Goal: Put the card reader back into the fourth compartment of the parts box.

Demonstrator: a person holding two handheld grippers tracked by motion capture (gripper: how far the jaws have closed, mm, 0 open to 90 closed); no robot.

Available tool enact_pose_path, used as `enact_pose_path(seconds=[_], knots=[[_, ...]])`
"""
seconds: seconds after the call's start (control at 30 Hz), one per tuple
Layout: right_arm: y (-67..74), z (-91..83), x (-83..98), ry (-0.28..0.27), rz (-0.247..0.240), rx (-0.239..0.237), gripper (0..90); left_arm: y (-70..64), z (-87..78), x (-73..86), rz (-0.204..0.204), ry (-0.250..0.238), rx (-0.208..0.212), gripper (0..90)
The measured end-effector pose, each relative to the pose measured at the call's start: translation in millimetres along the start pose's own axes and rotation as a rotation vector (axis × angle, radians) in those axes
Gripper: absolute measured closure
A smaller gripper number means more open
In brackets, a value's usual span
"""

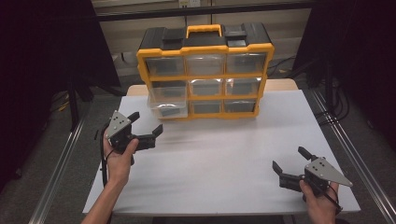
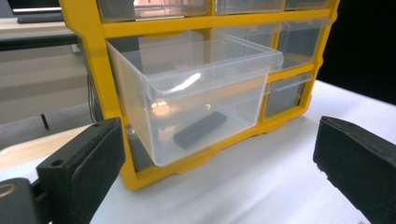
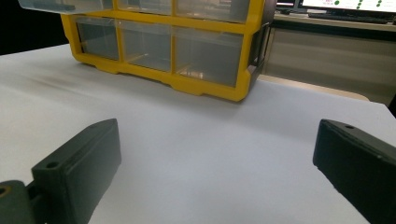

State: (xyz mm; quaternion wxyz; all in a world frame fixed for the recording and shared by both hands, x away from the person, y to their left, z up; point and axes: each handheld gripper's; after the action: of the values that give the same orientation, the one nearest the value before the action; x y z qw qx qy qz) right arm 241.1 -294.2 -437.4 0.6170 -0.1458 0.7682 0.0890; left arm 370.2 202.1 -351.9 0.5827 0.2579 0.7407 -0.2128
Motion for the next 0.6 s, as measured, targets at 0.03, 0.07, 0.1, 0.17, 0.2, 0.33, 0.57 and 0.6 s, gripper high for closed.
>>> enact_pose_path(seconds=[0.03,0.07,0.1,0.17,0.2,0.33,0.57,0.6], knots=[[0.2,0.1,-0.1,0.0,0.0,-0.001,1.1,-1.0,-1.4,2.4,0.006,-0.002,0.004,2.2],[0.4,0.3,-0.1,0.0,-0.001,-0.001,1.1,-1.6,-2.3,4.6,0.01,0.004,-0.001,2.1],[0.4,0.6,-0.1,-0.003,-0.001,-0.006,1.1,-2.8,-2.9,7.5,-0.001,-0.002,0.0,2.1],[0.7,0.9,0.0,-0.004,-0.001,-0.006,1.1,-3.9,-5.3,13.7,0.0,-0.002,0.0,2.1],[0.6,0.9,0.0,-0.004,-0.001,-0.006,1.1,-4.5,-7.2,16.7,-0.002,-0.005,0.001,2.2],[0.3,0.0,0.1,-0.002,0.002,-0.001,1.1,-10.1,-18.1,27.5,-0.018,-0.034,-0.02,3.6],[0.9,0.6,-0.1,-0.003,-0.002,-0.009,1.1,-16.3,-26.3,42.4,-0.029,-0.029,-0.038,3.9],[0.7,0.4,-0.2,-0.003,-0.002,-0.007,1.1,-17.7,-27.5,44.4,-0.036,-0.025,-0.035,3.9]])
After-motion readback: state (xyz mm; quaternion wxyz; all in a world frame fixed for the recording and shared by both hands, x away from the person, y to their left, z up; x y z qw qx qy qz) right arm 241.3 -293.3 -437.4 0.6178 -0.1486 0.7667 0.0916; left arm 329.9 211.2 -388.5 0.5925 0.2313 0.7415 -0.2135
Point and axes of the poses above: each handheld gripper's, and its own axes: z roughly forward along the jaws, x roughly out of its underside, y roughly to its left
